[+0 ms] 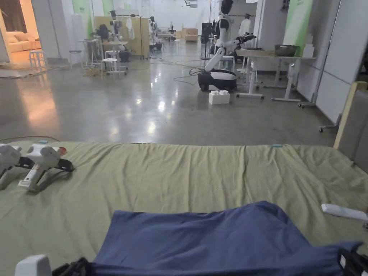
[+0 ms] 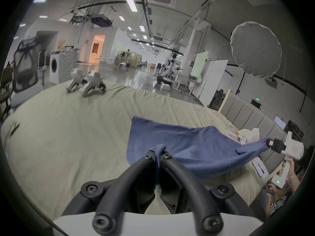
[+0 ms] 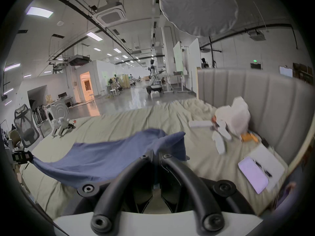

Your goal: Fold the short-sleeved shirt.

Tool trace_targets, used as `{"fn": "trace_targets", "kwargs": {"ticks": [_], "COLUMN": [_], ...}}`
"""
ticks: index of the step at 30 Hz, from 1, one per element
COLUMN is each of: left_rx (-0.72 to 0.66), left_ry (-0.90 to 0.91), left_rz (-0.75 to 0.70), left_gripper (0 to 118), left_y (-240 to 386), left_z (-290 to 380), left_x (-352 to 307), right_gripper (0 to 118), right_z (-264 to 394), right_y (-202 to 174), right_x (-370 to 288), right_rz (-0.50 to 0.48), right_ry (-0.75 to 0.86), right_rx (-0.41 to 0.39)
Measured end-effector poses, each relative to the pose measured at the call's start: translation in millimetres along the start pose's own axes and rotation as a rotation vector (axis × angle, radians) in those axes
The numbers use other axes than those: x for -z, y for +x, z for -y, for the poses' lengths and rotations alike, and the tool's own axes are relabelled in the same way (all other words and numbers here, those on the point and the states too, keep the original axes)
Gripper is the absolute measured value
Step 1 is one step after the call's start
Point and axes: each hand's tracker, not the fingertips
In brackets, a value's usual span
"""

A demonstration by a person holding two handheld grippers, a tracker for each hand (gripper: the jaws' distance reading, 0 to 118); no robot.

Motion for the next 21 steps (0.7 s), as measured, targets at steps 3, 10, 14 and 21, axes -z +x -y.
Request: {"fn": "trace_targets", "kwargs": {"ticks": [3,10,14,21], "left_rx": [-0.041,-0.001,-0.039,-0.076], "left_ry": [-0.001,-0.112,-0.172,-0.284], "left_rz": [-0.015,-0.025,-0.038,-0.114], "left_gripper": [0,0,0,81], "left_y": [-2,-1,-10,-25], "left_z": [36,88,99,108], "left_x": [-38,-87,-78,-53], "right_gripper": [3,3,3,69], "right_z": [39,96,112,128], "right_y": [16,27,28,32], "right_x": [-35,-83,-79,-57], "right_rz": [0.016,0.071,0.084,0.132], "right_ry": [-0.065,-0.183,-0.255,-0.471], "right_rx": [0.107,0.116,0.099,0.114]}}
